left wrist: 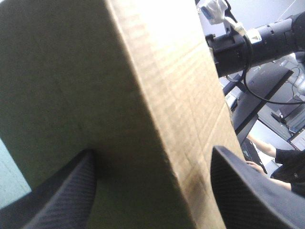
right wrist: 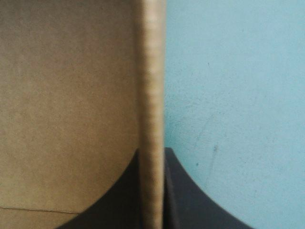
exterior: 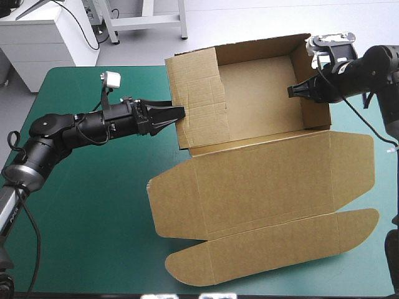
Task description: Fold the box
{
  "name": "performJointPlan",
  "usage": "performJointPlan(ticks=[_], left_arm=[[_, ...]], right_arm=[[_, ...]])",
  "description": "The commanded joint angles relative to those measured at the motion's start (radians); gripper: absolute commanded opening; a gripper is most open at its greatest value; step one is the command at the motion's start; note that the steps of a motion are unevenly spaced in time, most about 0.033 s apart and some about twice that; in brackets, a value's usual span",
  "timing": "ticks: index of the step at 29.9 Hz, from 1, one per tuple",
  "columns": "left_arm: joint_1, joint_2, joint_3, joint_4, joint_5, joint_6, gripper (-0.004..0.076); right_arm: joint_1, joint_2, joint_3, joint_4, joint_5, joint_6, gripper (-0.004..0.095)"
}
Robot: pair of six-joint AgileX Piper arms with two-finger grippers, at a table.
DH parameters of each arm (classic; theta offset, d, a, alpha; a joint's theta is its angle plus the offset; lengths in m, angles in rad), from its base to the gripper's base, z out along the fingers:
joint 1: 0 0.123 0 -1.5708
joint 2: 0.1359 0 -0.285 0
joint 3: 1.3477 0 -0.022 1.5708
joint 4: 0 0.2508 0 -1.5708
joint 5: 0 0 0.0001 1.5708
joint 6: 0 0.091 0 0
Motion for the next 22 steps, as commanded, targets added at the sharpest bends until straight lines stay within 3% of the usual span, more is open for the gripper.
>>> performJointPlan(ticks=[1,11,17,22], left_arm=[[-0.003,-0.027,-0.083,-0.051,0.007,-0.041,0.0492],[-0.027,0.055,-0.351,0.327,-0.023,-0.404,0.0491],[-0.128,0.104,-0.509,0.637,-0.051,-0.623,0.0491],[-0.22,0.129,-0.613,0.997,-0.072,-0.894,0.0491]], right_arm=[[0.001,-0.046,-0.026,0.032,-0.042,0.026,-0.0017],[0.078,-0.033,-0.026,-0.058,-0.1,0.114,-0.0012],[0.131,-0.031,-0.026,-0.074,-0.166,0.18,-0.0012],[0.133,-0.029,-0.026,-0.063,-0.162,0.192,-0.0013]])
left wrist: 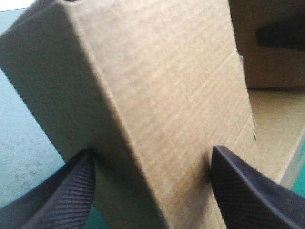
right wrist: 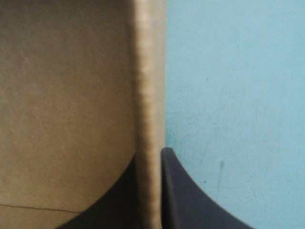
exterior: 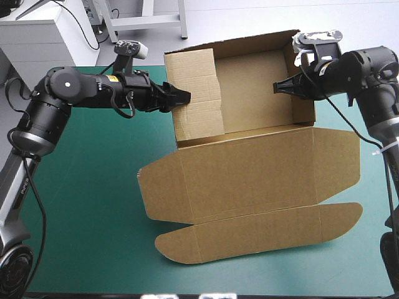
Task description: Fold the box
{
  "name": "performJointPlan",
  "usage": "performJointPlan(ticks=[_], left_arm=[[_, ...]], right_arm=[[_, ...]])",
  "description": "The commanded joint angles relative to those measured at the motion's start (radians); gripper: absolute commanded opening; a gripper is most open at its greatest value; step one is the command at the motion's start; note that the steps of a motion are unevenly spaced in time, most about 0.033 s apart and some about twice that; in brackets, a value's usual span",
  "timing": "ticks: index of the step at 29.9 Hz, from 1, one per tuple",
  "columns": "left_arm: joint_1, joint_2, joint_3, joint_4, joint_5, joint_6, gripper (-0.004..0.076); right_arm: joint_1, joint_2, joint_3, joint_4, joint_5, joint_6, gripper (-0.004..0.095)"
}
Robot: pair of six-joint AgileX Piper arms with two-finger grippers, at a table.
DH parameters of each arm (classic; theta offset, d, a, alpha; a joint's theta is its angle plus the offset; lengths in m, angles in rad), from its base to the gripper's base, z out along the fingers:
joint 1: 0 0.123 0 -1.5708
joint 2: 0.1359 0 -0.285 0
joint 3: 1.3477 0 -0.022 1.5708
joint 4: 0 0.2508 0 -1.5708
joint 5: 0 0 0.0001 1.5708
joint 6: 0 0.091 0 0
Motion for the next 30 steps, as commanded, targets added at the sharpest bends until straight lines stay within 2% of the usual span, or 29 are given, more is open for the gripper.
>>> performJointPlan(ticks=[1,6,9,18,23,30], left_arm=[[-0.065,-0.021,-0.088,0.197,-0.027,-0.188,0.0491],[-0.1,-0.015,-0.107,0.334,-0.017,-0.318,0.049],[-0.101,-0.015,-0.107,0.389,-0.015,-0.389,0.0448],[-0.101,-0.015,-0.107,0.38,-0.073,-0.412,0.012],[-0.101,-0.015,-0.107,0.38,-0.069,-0.376,0.0008],[-0.105,0.055,-0.107,0.373,-0.013,-0.37,-0.0008]], right_arm=[[0.008,-0.038,-0.029,0.077,-0.078,0.02,-0.0013],[0.008,-0.038,-0.029,0.131,-0.097,0.022,-0.0014],[0.008,-0.038,-0.029,0.158,-0.107,0.011,-0.0014],[0.008,-0.024,-0.029,0.098,-0.06,0.011,-0.0014],[0.018,0.005,-0.029,0.089,-0.031,0.011,-0.0013],[0.075,0.051,-0.029,0.05,0.001,0.024,-0.0013]])
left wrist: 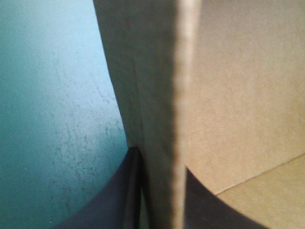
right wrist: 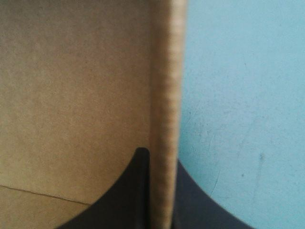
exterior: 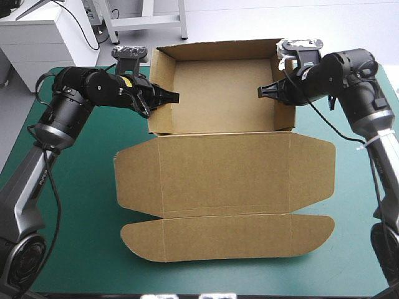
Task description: Fold the box
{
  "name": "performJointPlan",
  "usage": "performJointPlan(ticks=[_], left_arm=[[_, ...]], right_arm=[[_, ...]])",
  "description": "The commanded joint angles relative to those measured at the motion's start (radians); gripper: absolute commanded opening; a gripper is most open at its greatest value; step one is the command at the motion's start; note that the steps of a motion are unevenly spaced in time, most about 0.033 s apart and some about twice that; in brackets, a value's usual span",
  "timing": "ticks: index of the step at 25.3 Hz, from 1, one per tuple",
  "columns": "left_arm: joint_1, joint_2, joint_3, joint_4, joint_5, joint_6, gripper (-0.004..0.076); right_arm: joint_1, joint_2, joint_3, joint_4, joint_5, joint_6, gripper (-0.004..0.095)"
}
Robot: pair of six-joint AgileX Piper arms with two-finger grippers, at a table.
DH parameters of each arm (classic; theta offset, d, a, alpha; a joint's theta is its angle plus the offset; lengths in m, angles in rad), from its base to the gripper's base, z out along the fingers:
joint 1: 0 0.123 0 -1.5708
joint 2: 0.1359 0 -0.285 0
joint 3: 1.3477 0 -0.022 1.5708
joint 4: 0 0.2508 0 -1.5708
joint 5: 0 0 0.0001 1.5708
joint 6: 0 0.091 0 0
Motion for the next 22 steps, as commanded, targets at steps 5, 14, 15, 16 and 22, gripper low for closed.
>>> performJointPlan(ticks=[5,14,15,16,22], left_arm=[[-0.023,0.057,-0.035,-0.106,0.03,0.053,-0.0008],[-0.023,0.181,-0.069,-0.038,0.15,0.042,-0.0008],[-0.023,0.21,-0.088,-0.025,0.178,0.04,-0.0008],[-0.023,0.223,-0.096,-0.027,0.179,0.04,-0.0008],[-0.023,0.31,-0.122,-0.014,0.19,0.033,-0.0008]], right_arm=[[0.031,0.046,-0.028,0.02,0.047,-0.027,-0.0014],[0.031,0.155,-0.028,0.047,0.075,-0.013,-0.0014],[0.031,0.175,-0.028,0.05,0.075,-0.013,-0.0014],[0.031,0.185,-0.028,0.05,0.075,-0.013,-0.0014],[0.031,0.277,-0.028,0.039,0.075,-0.006,-0.0013]])
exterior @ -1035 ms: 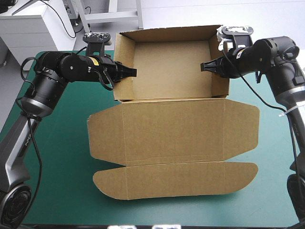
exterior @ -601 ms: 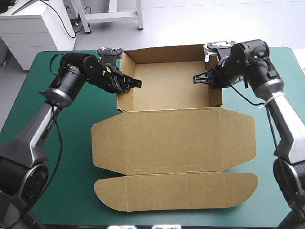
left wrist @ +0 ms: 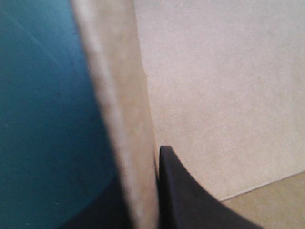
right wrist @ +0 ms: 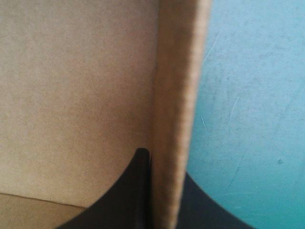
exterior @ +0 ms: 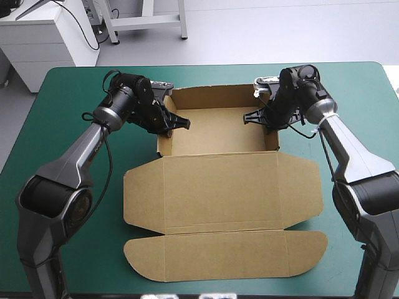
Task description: Fold the box
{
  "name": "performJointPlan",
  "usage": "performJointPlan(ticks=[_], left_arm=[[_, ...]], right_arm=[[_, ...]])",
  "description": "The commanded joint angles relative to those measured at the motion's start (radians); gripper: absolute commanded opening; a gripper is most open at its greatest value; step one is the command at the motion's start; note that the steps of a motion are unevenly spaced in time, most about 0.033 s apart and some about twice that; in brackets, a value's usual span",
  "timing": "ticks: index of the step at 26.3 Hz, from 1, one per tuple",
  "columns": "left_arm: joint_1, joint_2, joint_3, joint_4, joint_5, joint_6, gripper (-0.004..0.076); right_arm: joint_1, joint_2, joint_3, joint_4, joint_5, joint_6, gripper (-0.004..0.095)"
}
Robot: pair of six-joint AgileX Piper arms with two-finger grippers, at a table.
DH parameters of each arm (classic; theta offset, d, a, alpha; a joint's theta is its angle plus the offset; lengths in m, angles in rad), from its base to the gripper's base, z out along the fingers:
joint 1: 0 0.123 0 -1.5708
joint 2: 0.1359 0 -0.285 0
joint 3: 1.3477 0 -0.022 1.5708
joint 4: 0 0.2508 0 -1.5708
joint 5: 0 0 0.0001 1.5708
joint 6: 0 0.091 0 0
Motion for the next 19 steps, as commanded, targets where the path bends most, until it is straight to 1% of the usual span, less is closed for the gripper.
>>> performJointPlan(ticks=[1,11,14,15,17,19], left_arm=[[-0.022,-0.025,-0.039,-0.077,-0.003,0.045,-0.0008],[-0.022,0.001,-0.039,-0.049,-0.001,0.045,-0.0008],[-0.022,0.001,-0.039,-0.04,0.034,0.089,-0.0006],[-0.022,0.001,-0.039,-0.034,0.047,0.111,-0.0001],[-0.02,0.001,-0.039,-0.022,0.075,0.122,0.0033],[-0.02,0.001,-0.039,-0.011,0.078,0.122,0.0103]], right_arm=[[0.01,-0.008,-0.029,0.053,0.01,-0.023,-0.0014],[0.01,0.055,-0.029,0.061,0.01,-0.023,-0.0014],[0.01,0.055,-0.029,0.041,0.01,-0.023,-0.0006],[0.01,0.055,-0.029,0.029,0.01,-0.023,0.0006],[0.01,0.055,-0.029,0.027,0.01,-0.03,0.0069],[0.01,0.055,-0.029,0.046,0.01,-0.043,0.0198]])
